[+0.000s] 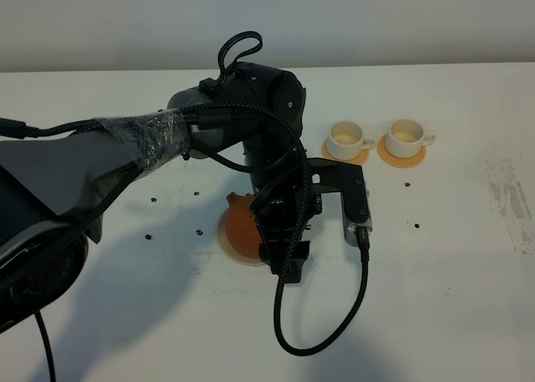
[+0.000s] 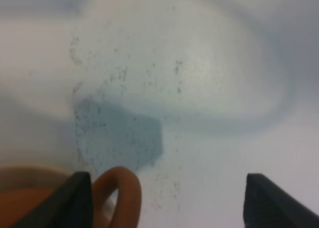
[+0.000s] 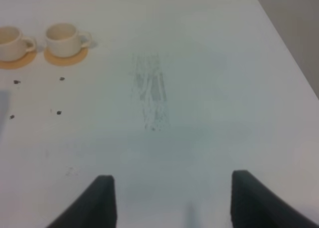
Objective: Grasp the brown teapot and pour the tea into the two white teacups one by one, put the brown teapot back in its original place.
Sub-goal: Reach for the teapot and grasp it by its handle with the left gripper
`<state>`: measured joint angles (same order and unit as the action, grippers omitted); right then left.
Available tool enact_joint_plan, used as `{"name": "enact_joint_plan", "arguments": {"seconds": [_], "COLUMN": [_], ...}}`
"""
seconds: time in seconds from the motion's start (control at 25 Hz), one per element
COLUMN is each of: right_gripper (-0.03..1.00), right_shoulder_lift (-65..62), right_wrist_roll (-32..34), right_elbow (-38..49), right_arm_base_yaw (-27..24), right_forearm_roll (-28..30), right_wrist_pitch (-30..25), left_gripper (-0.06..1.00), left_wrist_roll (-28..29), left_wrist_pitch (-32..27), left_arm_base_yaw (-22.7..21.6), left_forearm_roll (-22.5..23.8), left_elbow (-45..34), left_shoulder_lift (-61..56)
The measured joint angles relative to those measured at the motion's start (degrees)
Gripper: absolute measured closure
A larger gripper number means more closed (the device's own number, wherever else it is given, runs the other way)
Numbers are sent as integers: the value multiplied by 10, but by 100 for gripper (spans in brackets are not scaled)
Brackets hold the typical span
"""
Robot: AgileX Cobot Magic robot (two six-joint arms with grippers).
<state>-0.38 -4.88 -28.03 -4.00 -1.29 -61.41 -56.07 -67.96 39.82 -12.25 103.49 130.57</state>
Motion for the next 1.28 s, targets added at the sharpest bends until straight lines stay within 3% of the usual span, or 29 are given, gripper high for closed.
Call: {"name": "enact_joint_plan", "arguments": {"seconds": [1.28], "right_gripper": [44], "right_shoulder_lift": [0], "right_wrist_roll": [0], "right_elbow": [0], "right_arm_base_yaw": [0], "right_forearm_roll": [0], "right_wrist_pitch": [0], "left_gripper": [34], "left_wrist_roll": [-43], "left_wrist_pitch": [-3], "left_arm_base_yaw": [-8], "left_forearm_roll": [3], "left_elbow": [-46], "left_shoulder_lift": [-28]}}
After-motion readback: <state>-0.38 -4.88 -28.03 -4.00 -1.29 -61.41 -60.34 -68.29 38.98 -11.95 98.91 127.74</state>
